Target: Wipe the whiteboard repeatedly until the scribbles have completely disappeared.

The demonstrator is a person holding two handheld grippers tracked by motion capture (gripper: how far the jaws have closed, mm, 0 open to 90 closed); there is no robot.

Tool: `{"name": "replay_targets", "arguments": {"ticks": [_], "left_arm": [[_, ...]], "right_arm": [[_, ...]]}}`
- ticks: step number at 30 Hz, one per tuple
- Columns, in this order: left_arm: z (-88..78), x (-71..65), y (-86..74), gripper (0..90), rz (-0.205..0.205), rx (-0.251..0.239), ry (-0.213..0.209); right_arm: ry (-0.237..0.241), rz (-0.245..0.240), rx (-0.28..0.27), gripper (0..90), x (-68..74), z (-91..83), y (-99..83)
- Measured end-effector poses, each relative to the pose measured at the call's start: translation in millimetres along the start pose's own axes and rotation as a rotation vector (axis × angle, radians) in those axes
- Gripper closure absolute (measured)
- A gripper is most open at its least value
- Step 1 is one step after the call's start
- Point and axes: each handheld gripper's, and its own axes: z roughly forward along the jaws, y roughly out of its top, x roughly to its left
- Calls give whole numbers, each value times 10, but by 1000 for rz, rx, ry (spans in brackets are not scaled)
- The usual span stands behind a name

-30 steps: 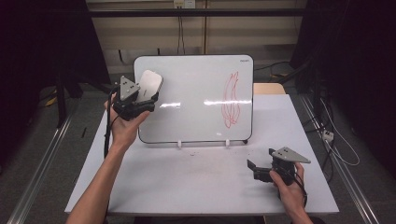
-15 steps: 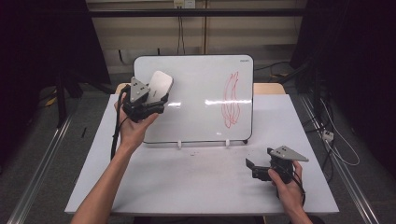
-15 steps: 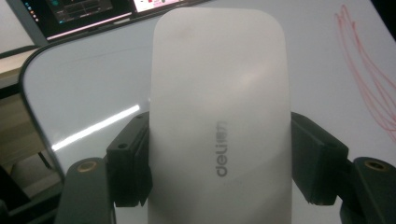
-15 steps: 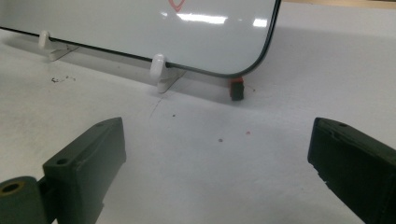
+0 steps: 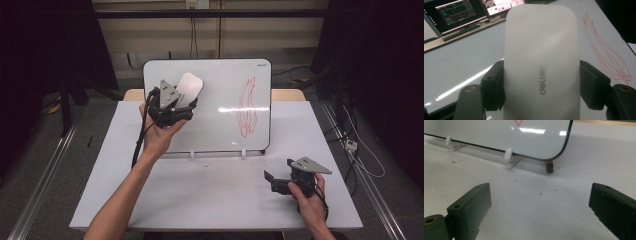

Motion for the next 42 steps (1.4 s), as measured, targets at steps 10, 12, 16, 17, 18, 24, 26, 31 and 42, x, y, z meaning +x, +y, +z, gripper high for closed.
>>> {"name": "replay_targets", "arguments": {"ticks": [10,12,16,17,18,24,26,31,42], "left_arm": [[212,-231,59,311,43,11,-39],[234,-266,99,311,58,7,-45],[282,-302,172,311,61,-7,-44],[295,-307,187,312,66,-4,-46],[313,-315,198,312,72,-5,-45],[420,-376,229,312,74,-9,-47],[445,-388,232,312,75,-6,-52],[488,-410,256,312,90,-9,-42],[608,-472,347,312,108,-16,-35]], "right_arm": [[-4,10,-9,42,-30,-7,-5],[0,7,-1,42,-28,-2,-9],[-2,14,-2,42,-46,0,-17],[-2,16,-4,42,-51,1,-18],[-2,19,-3,42,-54,1,-19],[-4,20,0,42,-54,0,-24],[-4,20,-1,42,-56,-5,-28],[-9,22,-1,42,-64,-18,-34],[10,3,0,42,-2,27,10]]}}
